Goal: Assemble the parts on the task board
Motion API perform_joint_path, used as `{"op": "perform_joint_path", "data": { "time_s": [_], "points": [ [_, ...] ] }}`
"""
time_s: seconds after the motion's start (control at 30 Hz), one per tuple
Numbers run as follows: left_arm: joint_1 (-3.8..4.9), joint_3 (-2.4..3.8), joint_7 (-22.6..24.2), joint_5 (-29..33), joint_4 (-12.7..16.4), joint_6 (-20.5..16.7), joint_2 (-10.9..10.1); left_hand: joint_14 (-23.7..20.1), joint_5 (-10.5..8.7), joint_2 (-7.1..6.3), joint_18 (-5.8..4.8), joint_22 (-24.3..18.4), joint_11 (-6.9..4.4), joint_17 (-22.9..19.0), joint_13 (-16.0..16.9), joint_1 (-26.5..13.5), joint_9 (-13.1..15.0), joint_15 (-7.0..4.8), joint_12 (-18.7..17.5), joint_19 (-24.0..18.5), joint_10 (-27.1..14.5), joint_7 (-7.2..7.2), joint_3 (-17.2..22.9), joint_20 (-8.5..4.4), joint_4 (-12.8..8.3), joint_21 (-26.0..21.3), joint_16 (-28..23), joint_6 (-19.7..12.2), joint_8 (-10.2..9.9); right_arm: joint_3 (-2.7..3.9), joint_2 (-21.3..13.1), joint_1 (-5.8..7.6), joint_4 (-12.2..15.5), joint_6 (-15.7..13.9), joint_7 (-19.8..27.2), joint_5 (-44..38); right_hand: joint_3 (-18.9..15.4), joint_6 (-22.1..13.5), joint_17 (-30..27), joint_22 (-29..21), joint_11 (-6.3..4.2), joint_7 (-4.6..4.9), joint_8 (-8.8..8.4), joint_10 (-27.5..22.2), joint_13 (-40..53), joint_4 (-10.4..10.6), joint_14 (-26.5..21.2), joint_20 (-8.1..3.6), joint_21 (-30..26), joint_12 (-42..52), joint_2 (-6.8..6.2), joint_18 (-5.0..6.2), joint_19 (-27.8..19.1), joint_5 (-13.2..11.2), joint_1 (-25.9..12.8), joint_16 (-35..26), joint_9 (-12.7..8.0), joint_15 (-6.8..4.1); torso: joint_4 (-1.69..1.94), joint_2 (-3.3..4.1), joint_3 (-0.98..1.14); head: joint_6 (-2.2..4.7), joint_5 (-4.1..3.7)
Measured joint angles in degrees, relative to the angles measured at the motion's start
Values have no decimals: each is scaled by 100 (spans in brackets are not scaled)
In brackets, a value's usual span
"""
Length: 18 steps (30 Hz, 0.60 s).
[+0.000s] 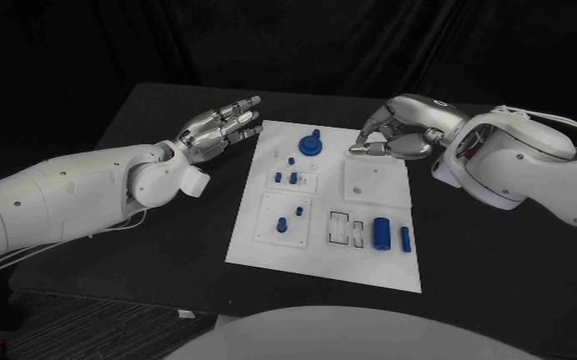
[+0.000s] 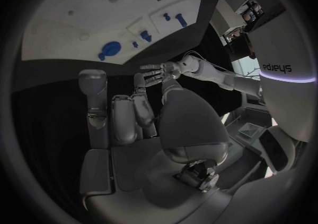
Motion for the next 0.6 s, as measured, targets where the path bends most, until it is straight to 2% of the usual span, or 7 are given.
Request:
{"op": "perform_joint_path", "data": {
  "time_s": [0.07, 0.1, 0.17, 0.2, 0.3, 0.37, 0.6],
  "points": [
    [0, 0, -2, 0, 3, 0, 1, 0, 12, 0, 0, 0, 0, 0, 0, 0, 0, 0, 0, 0, 0, 0, 17, 0, -17, 0, 0, 0, 0, -2, -59, -3, -15, 330, -417, 51, -143, 243, 181, 0, -80, -90, 125, 398, 493, 16, 23, -58, 569, 426, 120, -53, 116, 127, -390, 362, 128, -57, -1, -1, -3, 0, -14],
    [-2, 0, -2, 0, 5, 0, 1, 0, 34, 0, -1, 0, 0, 1, 0, 0, 0, 0, 0, 0, 0, 0, 24, 0, -24, 0, 0, 0, 0, -3, -83, -7, -25, 502, -627, 82, -202, 394, 206, 0, -140, -153, 202, 491, 560, 9, 21, -110, 1037, 667, 170, -142, 166, 166, -541, 650, 205, -119, -2, -1, -4, 0, -25],
    [-6, 0, -4, 0, 12, 0, -2, 0, 47, 21, 0, 0, 0, 0, 0, 21, 0, 0, 0, 0, 0, 0, 34, 0, -33, 0, 0, 0, 0, -5, -133, -19, -50, 923, -1125, 186, -285, 650, 219, 0, -223, -258, 324, 561, 606, 14, 18, -171, 1730, 922, 249, -188, 219, 183, -730, 997, 344, -210, -5, -1, -4, 0, -40],
    [-8, 0, -5, 0, 15, -1, -4, 0, 47, 22, 0, 0, 0, 0, 0, 22, 0, 0, 0, 0, 0, 0, 40, 0, -40, 0, 0, 0, 0, -6, -149, -23, -57, 1083, -1309, 234, -307, 748, 219, 0, -263, -302, 367, 564, 611, 6, 16, -206, 1986, 948, 299, -269, 212, 183, -793, 1053, 402, -235, -8, -2, -4, 0, -53],
    [-10, 0, -8, 0, 18, -1, -9, 0, 47, 22, 0, 0, 0, -2, 0, 22, -1, 0, 0, 0, 0, 0, 40, 0, -40, 0, 0, 0, 0, -8, -177, -33, -74, 1562, -1838, 401, -360, 974, 219, -1, -333, -401, 445, 560, 611, 14, 27, -256, 2160, 962, 382, -267, 201, 183, -919, 1078, 555, -294, -11, -1, -4, 0, -81],
    [-12, 0, -11, 0, 18, -2, -10, 0, 47, 22, 0, 0, 0, -3, 0, 22, -1, 0, 0, 0, 0, 0, 40, 0, -40, 0, 0, 0, 0, -8, -177, -38, -75, 1836, -2132, 505, -404, 1053, 219, -1, -346, -432, 445, 566, 611, 21, 21, -281, 2267, 962, 374, -267, 213, 183, -991, 1078, 611, -302, -12, 1, 1, 0, -97],
    [-18, 0, -21, 0, 22, -1, -5, 0, 70, 22, 0, -7, 0, -4, 0, 22, -1, 0, 0, 0, 0, 0, 25, 0, -55, 0, 0, 0, 0, -7, -134, -65, -80, 2563, -2760, 723, -543, 1108, 218, -1, -382, -453, 410, 567, 611, 38, 32, -322, 2314, 962, 482, -265, 213, 93, -1363, 1078, 693, -330, -2, 5, 14, 0, -127]
  ]
}}
